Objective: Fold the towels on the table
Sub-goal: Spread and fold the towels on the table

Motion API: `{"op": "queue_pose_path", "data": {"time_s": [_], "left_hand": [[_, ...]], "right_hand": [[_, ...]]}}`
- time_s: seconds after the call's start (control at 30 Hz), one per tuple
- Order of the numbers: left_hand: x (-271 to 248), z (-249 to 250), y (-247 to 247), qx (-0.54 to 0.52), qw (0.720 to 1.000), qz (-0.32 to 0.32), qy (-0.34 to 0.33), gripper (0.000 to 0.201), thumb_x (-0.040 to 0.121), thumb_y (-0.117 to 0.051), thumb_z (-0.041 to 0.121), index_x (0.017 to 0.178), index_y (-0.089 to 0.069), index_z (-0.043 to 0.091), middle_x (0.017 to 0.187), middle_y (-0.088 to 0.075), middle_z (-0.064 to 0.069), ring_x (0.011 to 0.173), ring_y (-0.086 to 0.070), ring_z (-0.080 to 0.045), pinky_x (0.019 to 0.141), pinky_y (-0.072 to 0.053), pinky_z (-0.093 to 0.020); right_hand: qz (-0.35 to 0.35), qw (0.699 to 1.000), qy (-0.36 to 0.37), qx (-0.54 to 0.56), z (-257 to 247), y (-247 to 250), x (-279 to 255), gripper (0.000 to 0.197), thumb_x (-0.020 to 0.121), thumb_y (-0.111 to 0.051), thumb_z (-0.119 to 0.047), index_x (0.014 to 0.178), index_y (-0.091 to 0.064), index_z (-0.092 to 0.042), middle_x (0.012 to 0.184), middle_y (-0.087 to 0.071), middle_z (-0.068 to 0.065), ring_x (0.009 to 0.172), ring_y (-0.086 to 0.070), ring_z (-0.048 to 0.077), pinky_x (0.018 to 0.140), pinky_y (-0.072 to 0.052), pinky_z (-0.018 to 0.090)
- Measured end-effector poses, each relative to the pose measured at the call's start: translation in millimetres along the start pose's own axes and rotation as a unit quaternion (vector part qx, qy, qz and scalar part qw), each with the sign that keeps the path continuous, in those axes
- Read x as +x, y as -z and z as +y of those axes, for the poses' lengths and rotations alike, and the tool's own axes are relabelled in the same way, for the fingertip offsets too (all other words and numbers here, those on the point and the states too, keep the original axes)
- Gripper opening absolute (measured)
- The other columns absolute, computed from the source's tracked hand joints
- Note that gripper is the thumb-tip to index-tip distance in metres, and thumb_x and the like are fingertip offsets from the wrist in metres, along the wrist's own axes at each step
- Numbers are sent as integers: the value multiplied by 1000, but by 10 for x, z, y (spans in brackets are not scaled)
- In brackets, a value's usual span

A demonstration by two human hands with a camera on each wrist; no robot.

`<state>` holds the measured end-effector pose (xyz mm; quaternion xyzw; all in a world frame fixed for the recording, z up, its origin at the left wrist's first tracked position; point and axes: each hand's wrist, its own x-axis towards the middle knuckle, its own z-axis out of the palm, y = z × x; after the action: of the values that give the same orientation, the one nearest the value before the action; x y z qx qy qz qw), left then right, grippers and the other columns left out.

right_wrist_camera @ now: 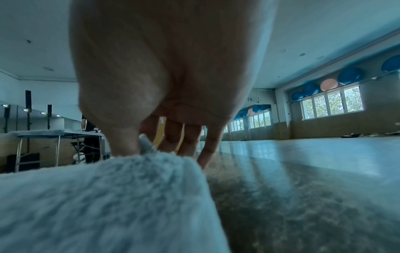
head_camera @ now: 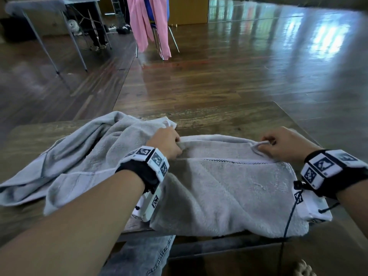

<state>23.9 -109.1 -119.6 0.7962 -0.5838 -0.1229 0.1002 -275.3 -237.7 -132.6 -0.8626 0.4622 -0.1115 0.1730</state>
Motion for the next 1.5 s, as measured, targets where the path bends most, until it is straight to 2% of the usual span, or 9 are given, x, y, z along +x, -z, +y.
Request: {"op": "queue_pose_path", "data": {"time_s": [0.17, 0.27, 0.37, 0.57, 0.73, 0.93, 1.1, 1.3, 1.5], "left_hand": [[-146, 21, 162, -22, 996, -84, 13, 13, 75, -71, 16, 66, -70, 6, 64, -59, -2, 63, -54, -17, 60, -44, -28], [-122, 18, 235, -57, 998, -10, 13, 30, 80, -69, 22, 53, -58, 17, 61, -53, 6, 65, -52, -15, 59, -39, -23], [-64, -19, 177, -112, 988, 108, 23, 41, 83, -66, 21, 51, -43, 12, 57, -42, 7, 56, -43, -13, 52, -29, -28], [39, -205, -130, -68, 995, 77, 4, 16, 84, -73, 24, 77, -76, 11, 74, -70, -2, 73, -63, -15, 65, -46, -26], [55, -216, -160, -76, 994, 81, 5, 11, 82, -77, 22, 80, -77, 12, 76, -71, -3, 76, -66, -16, 68, -52, -29], [-142, -146, -38, -120, 989, 91, -6, 5, 76, -79, 3, 80, -79, 7, 77, -74, -7, 76, -69, -19, 70, -57, -31], [-381, -184, 183, -93, 993, 70, 3, 16, 72, -78, 2, 82, -80, 15, 80, -74, -1, 75, -64, -9, 59, -40, -6], [-729, -168, 412, -62, 996, 66, 26, 23, 78, -70, 1, 87, -80, 20, 86, -76, 2, 86, -67, -13, 75, -50, -20], [-936, 373, 482, -93, 992, 49, -65, 20, 79, -78, 25, 97, -74, 19, 94, -68, 4, 92, -62, -13, 83, -47, -26]], "right_hand": [[-76, 997, -17, -9, -78, 122, -128, 24, 81, -76, -31, 58, -69, -28, 52, -62, -9, 52, -56, 2, 56, -41, 27], [10, 1000, 14, 15, -114, 174, -175, 29, 83, -70, -23, 55, -64, -27, 49, -58, -9, 50, -54, 3, 54, -38, 28], [95, 995, -7, 19, -89, 208, -145, 25, 88, -66, -24, 64, -65, -14, 60, -63, 3, 62, -58, 21, 59, -42, 29], [66, 996, -62, 0, 37, -64, -63, 24, 89, -69, -31, 68, -68, -21, 69, -68, 5, 74, -61, 25, 69, -44, 31], [38, 999, -36, -2, 34, -138, 35, 33, 89, -73, -27, 59, -60, -24, 52, -56, -5, 58, -53, 8, 53, -34, 23], [33, 994, -42, 90, -59, -88, 5, 21, 87, -77, -17, 66, -71, -18, 58, -67, 4, 54, -59, 18, 57, -47, 28], [63, 991, 4, 121, -218, 79, -183, 19, 82, -82, -20, 65, -73, -24, 51, -62, -15, 53, -53, 9, 59, -41, 27], [121, 978, 28, 169, -375, 438, -694, 21, 75, -87, -30, 78, -76, -47, 73, -74, -18, 67, -67, -2, 66, -49, 26], [149, 972, 44, 178, -687, 455, -1151, 18, 74, -88, -23, 79, -78, -38, 75, -74, -18, 73, -69, 1, 71, -52, 24]]}}
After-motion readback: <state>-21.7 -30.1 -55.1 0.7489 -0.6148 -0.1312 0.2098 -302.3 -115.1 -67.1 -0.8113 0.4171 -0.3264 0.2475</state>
